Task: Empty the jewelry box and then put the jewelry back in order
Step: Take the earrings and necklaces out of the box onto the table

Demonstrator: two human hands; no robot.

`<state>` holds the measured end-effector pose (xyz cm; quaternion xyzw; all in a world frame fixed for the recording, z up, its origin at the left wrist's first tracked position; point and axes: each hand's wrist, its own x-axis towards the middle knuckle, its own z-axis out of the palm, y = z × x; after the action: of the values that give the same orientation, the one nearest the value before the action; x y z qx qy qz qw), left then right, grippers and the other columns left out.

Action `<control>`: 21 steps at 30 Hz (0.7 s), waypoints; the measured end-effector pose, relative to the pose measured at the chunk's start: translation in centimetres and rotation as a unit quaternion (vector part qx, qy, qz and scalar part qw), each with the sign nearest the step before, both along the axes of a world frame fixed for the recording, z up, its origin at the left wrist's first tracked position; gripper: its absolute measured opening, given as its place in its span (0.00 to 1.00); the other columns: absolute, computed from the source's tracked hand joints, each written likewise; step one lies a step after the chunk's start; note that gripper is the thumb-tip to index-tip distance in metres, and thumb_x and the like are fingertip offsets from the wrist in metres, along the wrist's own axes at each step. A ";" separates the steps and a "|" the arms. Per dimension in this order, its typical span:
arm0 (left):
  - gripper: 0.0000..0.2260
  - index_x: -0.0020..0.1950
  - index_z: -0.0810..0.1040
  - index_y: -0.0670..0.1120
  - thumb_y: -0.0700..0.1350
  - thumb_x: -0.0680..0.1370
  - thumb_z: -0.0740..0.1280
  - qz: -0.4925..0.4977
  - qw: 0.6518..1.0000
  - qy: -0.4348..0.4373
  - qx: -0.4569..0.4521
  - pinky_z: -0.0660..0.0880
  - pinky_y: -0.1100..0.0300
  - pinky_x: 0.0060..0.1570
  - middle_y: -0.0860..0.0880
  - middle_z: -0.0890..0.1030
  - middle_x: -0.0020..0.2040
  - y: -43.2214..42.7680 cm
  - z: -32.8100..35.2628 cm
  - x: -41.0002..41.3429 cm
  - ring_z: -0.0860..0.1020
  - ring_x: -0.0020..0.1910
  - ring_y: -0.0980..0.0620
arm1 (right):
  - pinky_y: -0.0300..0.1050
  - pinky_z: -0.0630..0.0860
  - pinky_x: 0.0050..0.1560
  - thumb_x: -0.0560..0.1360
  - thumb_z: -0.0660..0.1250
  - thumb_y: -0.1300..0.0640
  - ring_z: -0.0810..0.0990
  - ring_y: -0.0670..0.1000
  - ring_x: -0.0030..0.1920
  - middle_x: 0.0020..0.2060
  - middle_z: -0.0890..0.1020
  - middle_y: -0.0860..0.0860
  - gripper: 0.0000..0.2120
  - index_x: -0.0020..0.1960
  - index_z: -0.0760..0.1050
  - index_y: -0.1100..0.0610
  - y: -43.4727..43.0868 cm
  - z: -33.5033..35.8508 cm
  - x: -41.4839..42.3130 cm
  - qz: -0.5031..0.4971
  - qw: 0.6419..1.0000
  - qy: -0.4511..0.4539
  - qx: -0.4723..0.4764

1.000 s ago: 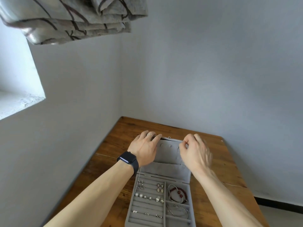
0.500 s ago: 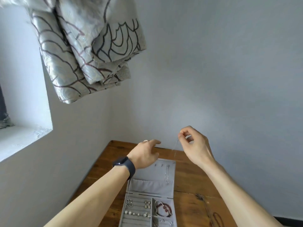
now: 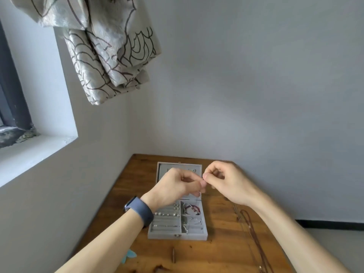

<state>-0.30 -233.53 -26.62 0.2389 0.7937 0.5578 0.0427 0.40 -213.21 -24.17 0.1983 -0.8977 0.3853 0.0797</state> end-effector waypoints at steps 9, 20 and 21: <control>0.10 0.49 0.86 0.50 0.55 0.74 0.75 0.003 0.996 -0.090 0.026 0.80 0.52 0.54 0.49 0.86 0.49 -1.4 -4.2 5.9 0.85 0.48 0.49 | 0.37 0.75 0.39 0.80 0.64 0.45 0.80 0.42 0.40 0.40 0.81 0.36 0.06 0.46 0.76 0.43 -0.2 -4.8 6.6 0.041 0.997 -0.035 0.046; 0.07 0.49 0.87 0.53 0.54 0.76 0.73 -0.013 0.997 -0.070 -0.031 0.80 0.60 0.47 0.54 0.86 0.47 -1.8 -6.8 8.2 0.83 0.48 0.55 | 0.36 0.76 0.40 0.81 0.63 0.46 0.81 0.40 0.45 0.43 0.80 0.31 0.04 0.47 0.75 0.42 -0.6 -6.8 9.3 0.078 0.991 -0.072 0.086; 0.07 0.49 0.87 0.51 0.53 0.76 0.73 -0.016 0.997 -0.064 -0.034 0.78 0.64 0.45 0.54 0.86 0.47 -1.8 -6.9 8.3 0.83 0.47 0.56 | 0.41 0.78 0.42 0.81 0.63 0.46 0.82 0.41 0.45 0.43 0.82 0.35 0.04 0.47 0.75 0.42 -0.5 -6.9 9.4 0.080 0.990 -0.080 0.086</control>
<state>7.99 -235.35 -33.56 0.2143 0.8040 0.5435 0.1105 9.82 -213.72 -31.03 0.2438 -0.9122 0.3267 -0.0409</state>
